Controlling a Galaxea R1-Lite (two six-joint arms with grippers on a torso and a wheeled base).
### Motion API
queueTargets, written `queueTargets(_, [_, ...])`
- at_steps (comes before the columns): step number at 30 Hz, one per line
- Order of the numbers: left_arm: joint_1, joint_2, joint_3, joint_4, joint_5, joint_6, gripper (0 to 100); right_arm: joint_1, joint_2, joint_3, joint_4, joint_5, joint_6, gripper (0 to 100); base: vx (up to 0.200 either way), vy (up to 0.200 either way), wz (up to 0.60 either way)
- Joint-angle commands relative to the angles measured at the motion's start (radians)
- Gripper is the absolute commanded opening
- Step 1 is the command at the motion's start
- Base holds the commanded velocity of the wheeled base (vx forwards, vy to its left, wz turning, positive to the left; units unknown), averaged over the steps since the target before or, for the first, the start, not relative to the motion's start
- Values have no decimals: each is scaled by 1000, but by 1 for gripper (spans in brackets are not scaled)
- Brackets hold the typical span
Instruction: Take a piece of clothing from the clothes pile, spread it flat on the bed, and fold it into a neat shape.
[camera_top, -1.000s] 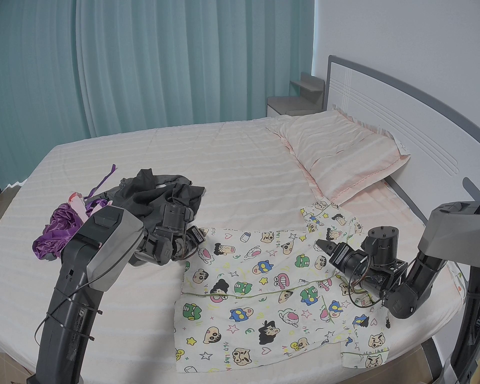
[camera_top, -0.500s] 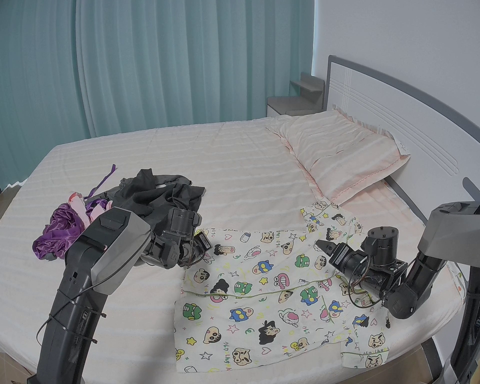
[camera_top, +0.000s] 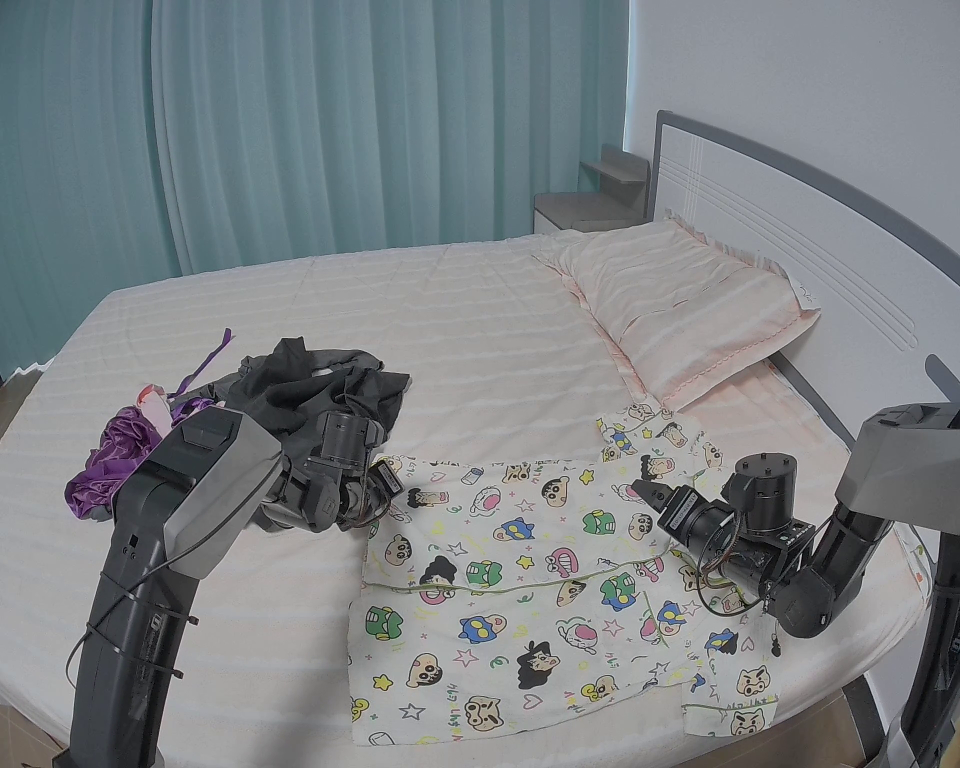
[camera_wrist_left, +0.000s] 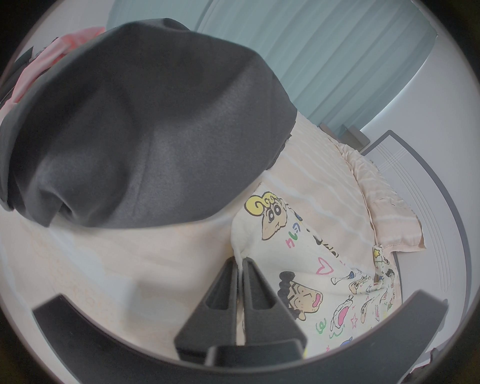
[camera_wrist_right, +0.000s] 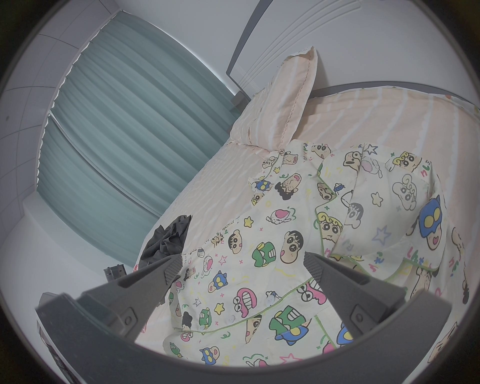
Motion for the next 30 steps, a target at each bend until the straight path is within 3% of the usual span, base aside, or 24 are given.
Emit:
queueTargets(1, [2, -7, 3, -2, 2, -1, 0, -1, 0, 0, 0, 0, 0, 100, 0, 0, 0])
queueTargets(9, [12, -7, 1, -13, 42, -3, 0, 0, -2, 0, 0, 0, 0, 100, 0, 0, 0])
queueTargets(30, [43, -11, 4, -11, 45, -47, 0, -1, -2, 0, 0, 0, 0, 100, 0, 0, 0])
